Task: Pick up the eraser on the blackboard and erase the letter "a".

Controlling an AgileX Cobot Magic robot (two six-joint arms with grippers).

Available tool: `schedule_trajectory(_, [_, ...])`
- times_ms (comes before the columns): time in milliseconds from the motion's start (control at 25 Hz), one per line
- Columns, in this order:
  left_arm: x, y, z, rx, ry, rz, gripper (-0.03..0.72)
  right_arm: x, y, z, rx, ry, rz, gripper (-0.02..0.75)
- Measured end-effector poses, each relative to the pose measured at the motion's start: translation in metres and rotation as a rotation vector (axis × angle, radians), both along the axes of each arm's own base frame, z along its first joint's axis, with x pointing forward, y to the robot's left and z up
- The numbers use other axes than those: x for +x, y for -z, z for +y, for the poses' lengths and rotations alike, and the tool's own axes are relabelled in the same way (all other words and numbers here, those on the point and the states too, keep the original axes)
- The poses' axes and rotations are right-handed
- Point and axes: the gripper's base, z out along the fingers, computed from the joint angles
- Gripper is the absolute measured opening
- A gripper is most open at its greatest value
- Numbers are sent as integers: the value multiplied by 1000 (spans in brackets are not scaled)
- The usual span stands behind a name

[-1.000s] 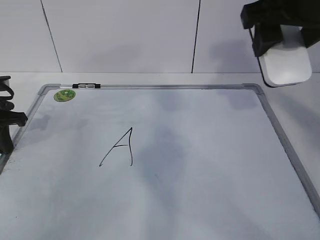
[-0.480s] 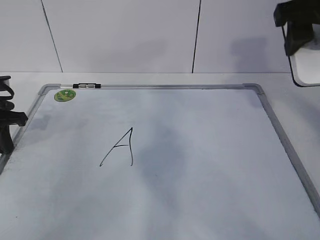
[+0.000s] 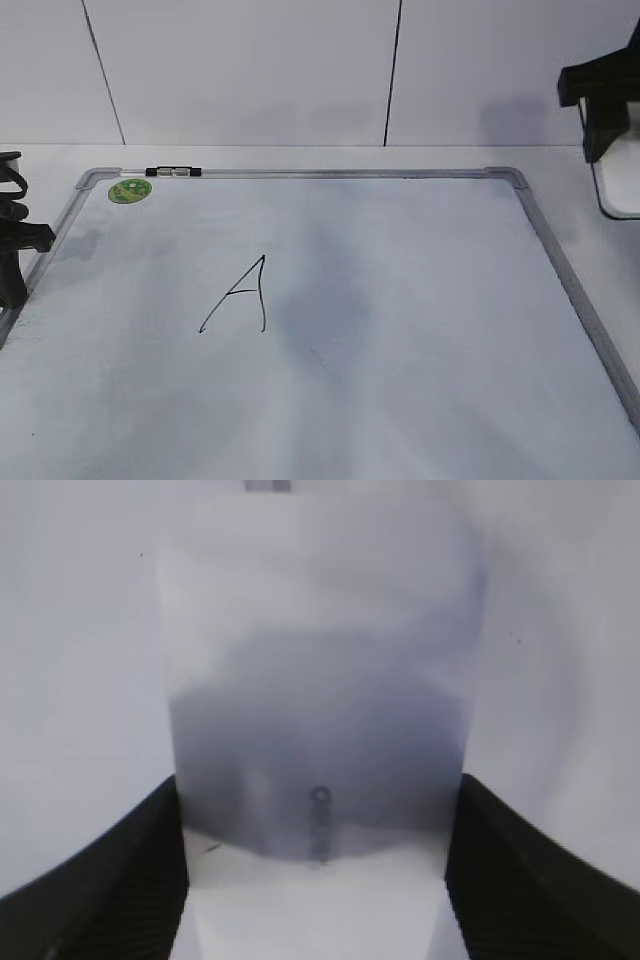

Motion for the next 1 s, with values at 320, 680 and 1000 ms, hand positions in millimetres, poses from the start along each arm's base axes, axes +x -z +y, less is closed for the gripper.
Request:
schedule_trajectory(320, [0,0,0,-2,-1,0,13,30,58,13,-10,-29,177,569])
schedule_trajectory(680, [0,0,0,-4,-3,0,13,49,102,-2,59,12,309,569])
schedule_trajectory(1000, [0,0,0,-5,-4,0,13,65,113,-12,154,-7,341,569])
